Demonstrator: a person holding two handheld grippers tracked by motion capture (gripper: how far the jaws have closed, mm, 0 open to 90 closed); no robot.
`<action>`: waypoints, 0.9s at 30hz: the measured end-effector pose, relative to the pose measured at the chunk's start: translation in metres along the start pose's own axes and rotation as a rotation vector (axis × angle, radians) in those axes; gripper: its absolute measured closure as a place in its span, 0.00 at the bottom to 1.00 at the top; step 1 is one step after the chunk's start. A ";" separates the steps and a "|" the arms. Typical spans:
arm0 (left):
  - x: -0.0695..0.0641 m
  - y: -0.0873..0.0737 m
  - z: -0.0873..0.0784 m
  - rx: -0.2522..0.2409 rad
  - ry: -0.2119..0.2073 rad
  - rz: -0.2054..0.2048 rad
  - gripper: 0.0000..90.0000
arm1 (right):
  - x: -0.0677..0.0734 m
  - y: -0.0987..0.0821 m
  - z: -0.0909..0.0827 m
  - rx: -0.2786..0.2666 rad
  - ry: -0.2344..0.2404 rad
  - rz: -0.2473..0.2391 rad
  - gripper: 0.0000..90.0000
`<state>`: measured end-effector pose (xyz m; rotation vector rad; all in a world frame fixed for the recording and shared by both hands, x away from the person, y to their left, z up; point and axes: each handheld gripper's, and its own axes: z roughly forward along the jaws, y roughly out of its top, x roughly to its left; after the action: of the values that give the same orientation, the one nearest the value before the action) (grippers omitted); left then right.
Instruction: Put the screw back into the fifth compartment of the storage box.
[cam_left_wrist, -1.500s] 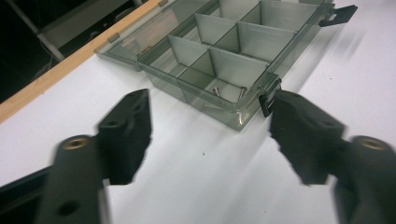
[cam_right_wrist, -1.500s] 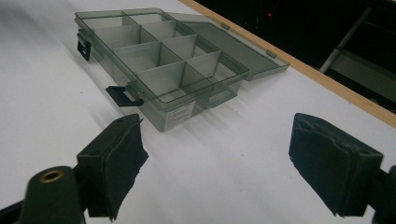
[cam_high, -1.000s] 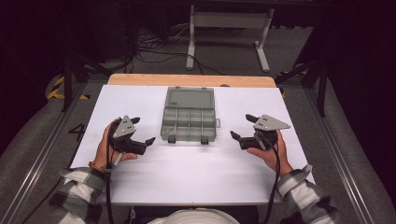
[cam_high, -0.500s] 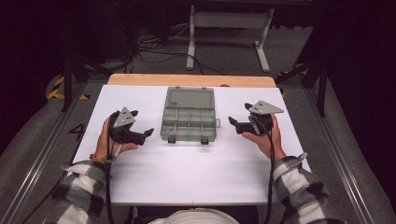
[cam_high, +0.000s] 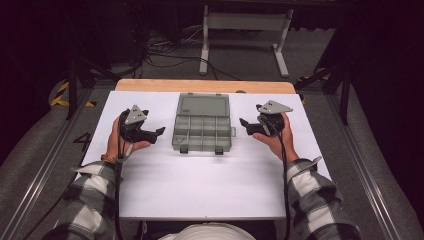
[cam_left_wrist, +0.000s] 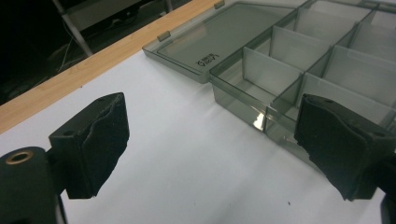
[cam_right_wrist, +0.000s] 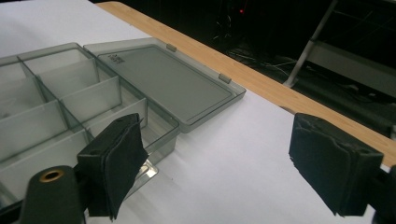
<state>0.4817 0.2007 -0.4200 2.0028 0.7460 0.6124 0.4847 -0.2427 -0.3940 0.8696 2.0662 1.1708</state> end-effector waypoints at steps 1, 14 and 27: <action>0.002 0.001 0.001 -0.005 0.007 0.000 0.13 | -0.002 0.001 0.001 -0.002 -0.001 0.005 0.20; 0.015 0.007 0.021 -0.008 0.018 -0.041 0.21 | -0.010 0.004 0.022 0.006 -0.016 0.008 0.37; 0.017 0.014 0.038 0.017 0.024 -0.032 0.32 | -0.020 -0.001 0.035 0.026 -0.033 0.020 0.42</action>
<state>0.5226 0.1851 -0.4241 1.9987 0.7980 0.6142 0.5228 -0.2412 -0.4062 0.9179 2.0551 1.1355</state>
